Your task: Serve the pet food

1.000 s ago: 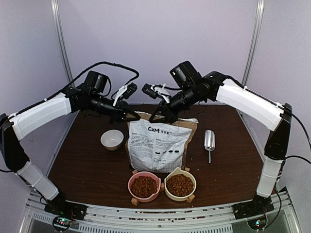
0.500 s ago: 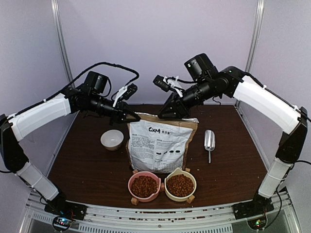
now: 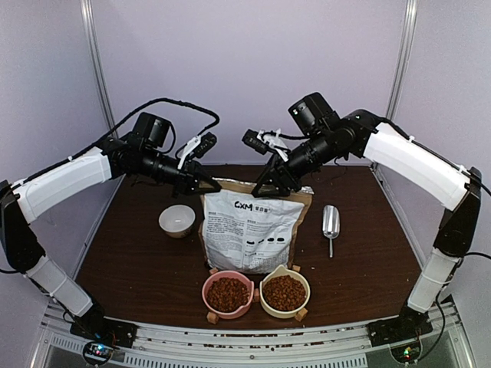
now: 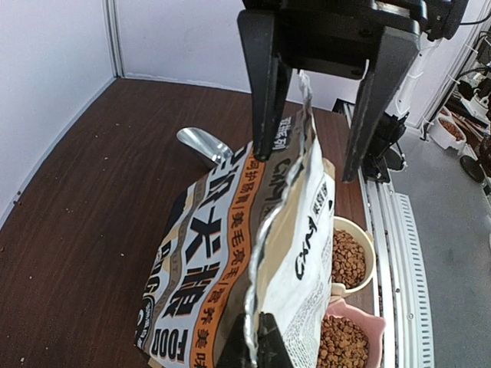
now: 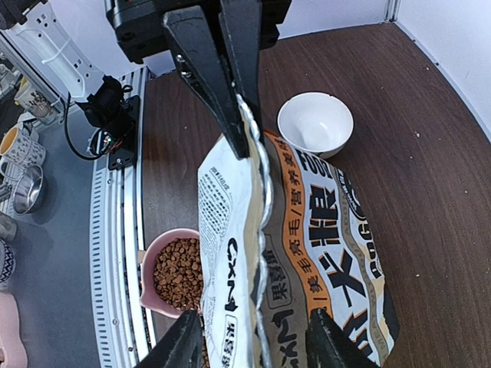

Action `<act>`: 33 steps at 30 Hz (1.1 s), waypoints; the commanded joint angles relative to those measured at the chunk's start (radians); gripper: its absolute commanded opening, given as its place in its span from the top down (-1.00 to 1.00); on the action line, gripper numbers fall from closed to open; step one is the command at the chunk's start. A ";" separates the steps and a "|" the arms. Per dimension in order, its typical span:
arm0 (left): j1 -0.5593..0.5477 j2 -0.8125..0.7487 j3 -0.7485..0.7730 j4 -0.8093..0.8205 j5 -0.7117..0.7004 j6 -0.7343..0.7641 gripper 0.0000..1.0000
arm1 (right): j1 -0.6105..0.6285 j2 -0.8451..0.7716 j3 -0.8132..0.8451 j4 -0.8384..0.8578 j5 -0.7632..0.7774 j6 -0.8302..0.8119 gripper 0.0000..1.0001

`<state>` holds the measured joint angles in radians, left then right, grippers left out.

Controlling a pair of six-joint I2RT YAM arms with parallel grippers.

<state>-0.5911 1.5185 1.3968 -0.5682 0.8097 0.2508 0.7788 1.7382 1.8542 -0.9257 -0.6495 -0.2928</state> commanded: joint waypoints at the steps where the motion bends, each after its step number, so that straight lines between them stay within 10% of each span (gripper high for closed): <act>1: -0.013 -0.038 0.055 -0.027 0.076 0.024 1.00 | -0.012 0.023 0.002 0.019 0.004 -0.011 0.04; 11: -0.051 0.041 0.150 -0.124 0.028 0.072 0.45 | -0.021 0.032 0.014 0.007 -0.042 -0.016 1.00; 20: -0.089 0.086 0.189 -0.144 -0.036 0.091 0.26 | -0.022 0.021 0.010 0.042 -0.073 -0.003 1.00; 28: -0.101 0.092 0.177 -0.145 -0.071 0.096 1.00 | -0.026 0.017 0.005 0.058 -0.082 0.005 1.00; 33: -0.101 0.081 0.174 -0.154 -0.090 0.108 1.00 | -0.031 -0.008 -0.015 0.055 -0.065 0.004 0.98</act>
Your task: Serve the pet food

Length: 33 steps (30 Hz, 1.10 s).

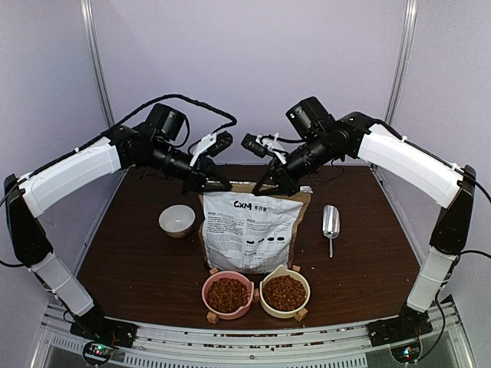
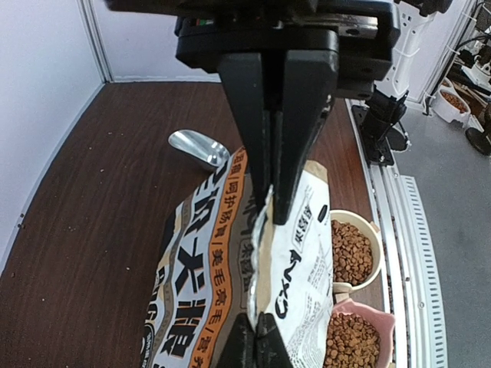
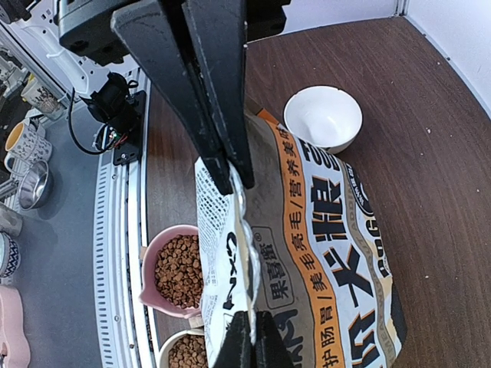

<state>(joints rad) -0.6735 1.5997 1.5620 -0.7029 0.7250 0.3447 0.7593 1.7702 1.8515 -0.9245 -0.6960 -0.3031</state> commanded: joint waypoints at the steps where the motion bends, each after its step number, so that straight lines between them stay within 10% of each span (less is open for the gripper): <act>1: -0.018 -0.004 0.010 -0.019 -0.009 0.014 1.00 | -0.012 -0.047 -0.017 0.049 -0.013 0.011 0.88; 8: -0.018 -0.007 0.016 -0.018 -0.015 0.008 1.00 | -0.025 -0.094 -0.092 0.018 0.007 -0.015 0.59; 13: -0.019 -0.007 0.032 -0.018 -0.031 -0.003 0.98 | -0.034 -0.111 -0.128 0.032 0.014 -0.011 1.00; 17: -0.052 0.001 0.058 -0.018 -0.085 -0.005 0.43 | -0.034 -0.125 -0.142 0.064 0.004 0.002 1.00; 21: -0.077 0.042 0.093 -0.032 -0.093 -0.003 0.29 | -0.035 -0.130 -0.141 0.070 -0.002 0.005 1.00; 29: -0.087 0.091 0.118 -0.039 -0.110 0.002 0.46 | -0.040 -0.155 -0.169 0.089 -0.006 0.009 1.00; 33: -0.087 0.093 0.105 -0.040 -0.111 0.002 0.94 | -0.047 -0.168 -0.189 0.101 -0.007 0.016 1.00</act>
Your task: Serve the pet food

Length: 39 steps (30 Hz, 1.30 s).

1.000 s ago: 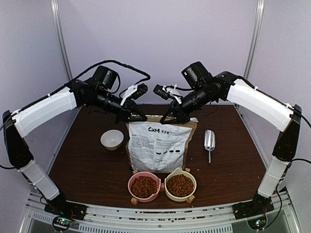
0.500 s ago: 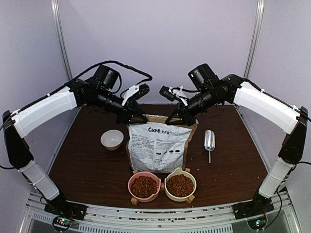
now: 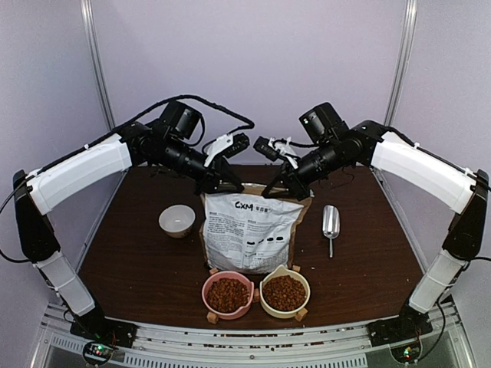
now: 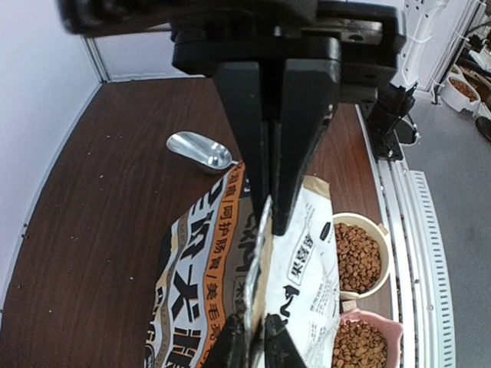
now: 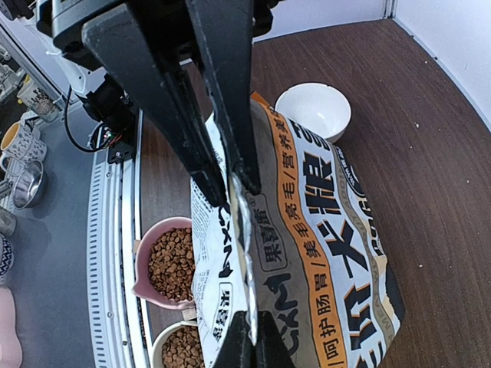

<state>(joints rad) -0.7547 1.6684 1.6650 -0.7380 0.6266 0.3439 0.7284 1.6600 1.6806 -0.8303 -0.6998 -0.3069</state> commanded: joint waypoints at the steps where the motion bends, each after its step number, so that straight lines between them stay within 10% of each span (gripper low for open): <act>1: -0.006 0.024 0.000 -0.006 -0.011 0.004 1.00 | -0.019 -0.061 -0.022 0.006 -0.002 0.019 1.00; 12: -0.006 0.009 0.002 -0.004 -0.028 0.011 1.00 | -0.041 -0.107 -0.098 -0.033 0.019 -0.002 0.59; 16: -0.006 0.009 0.004 -0.001 -0.024 0.003 1.00 | -0.042 -0.100 -0.115 -0.032 0.017 -0.002 1.00; 25: -0.023 0.059 0.043 0.014 -0.008 -0.028 0.19 | -0.053 -0.146 -0.152 0.051 0.004 0.029 0.96; 29: -0.035 0.083 0.061 0.013 0.000 -0.032 0.35 | -0.066 -0.177 -0.189 0.083 0.002 0.042 0.70; 34: -0.035 0.090 0.067 0.014 0.006 -0.033 1.00 | -0.079 -0.205 -0.237 0.103 -0.003 0.050 0.56; 39: -0.035 0.079 0.063 0.013 -0.008 -0.022 1.00 | -0.085 -0.208 -0.263 0.106 -0.009 0.051 0.38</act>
<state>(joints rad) -0.7856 1.7340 1.7153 -0.7433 0.6243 0.3058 0.6521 1.4723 1.4467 -0.7155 -0.7033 -0.2661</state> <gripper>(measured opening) 0.024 0.284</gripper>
